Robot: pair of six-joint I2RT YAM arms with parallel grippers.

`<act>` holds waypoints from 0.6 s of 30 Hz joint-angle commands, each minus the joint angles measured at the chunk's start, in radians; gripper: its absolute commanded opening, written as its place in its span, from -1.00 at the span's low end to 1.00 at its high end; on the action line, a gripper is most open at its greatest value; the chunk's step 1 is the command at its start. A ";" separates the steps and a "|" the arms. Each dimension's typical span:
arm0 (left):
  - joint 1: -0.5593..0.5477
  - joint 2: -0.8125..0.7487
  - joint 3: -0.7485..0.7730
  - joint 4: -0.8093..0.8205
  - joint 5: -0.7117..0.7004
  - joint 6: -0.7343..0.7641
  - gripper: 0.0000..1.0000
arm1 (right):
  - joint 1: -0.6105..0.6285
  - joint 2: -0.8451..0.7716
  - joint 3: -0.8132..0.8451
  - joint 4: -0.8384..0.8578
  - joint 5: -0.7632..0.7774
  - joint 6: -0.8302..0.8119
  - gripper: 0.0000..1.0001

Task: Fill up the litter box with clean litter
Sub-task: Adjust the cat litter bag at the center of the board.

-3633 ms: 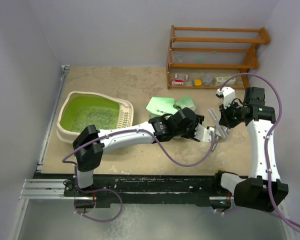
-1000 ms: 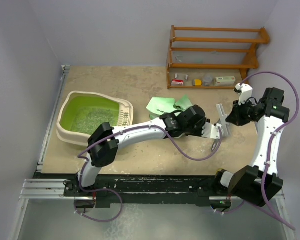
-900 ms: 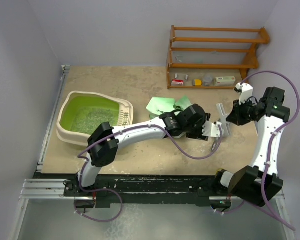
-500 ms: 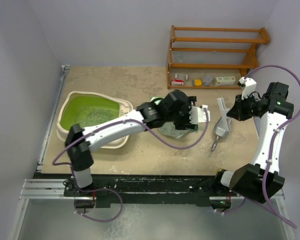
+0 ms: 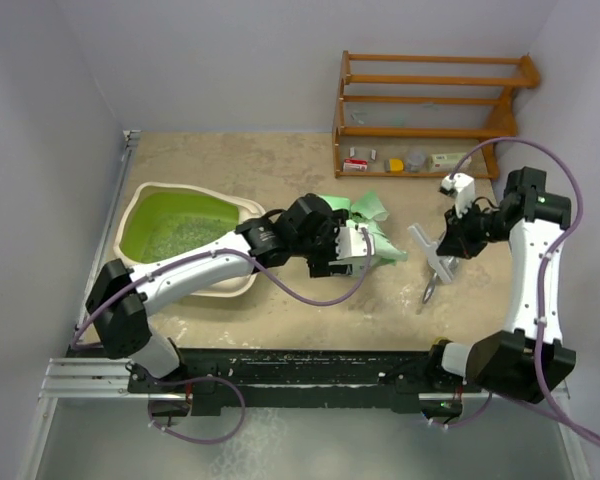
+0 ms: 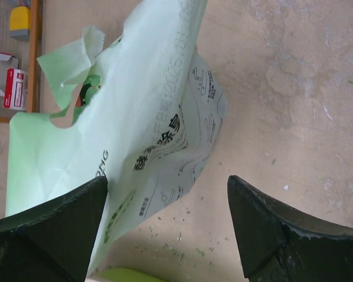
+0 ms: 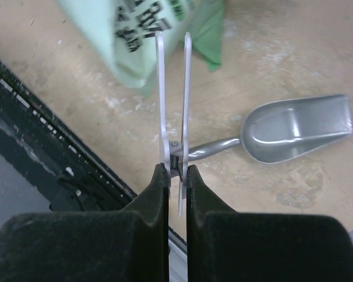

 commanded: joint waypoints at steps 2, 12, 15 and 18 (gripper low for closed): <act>0.002 0.046 0.020 0.159 0.046 -0.044 0.60 | 0.052 -0.109 -0.042 -0.075 0.022 -0.127 -1.00; -0.072 0.129 0.140 0.134 0.023 0.019 0.63 | 0.056 -0.077 0.005 -0.093 0.023 -0.132 -1.00; -0.079 0.163 0.133 0.095 0.007 0.054 0.64 | 0.055 -0.069 0.022 -0.106 0.000 -0.135 -1.00; -0.077 0.170 0.088 0.126 -0.032 0.073 0.64 | 0.055 -0.073 0.029 -0.115 -0.005 -0.153 -1.00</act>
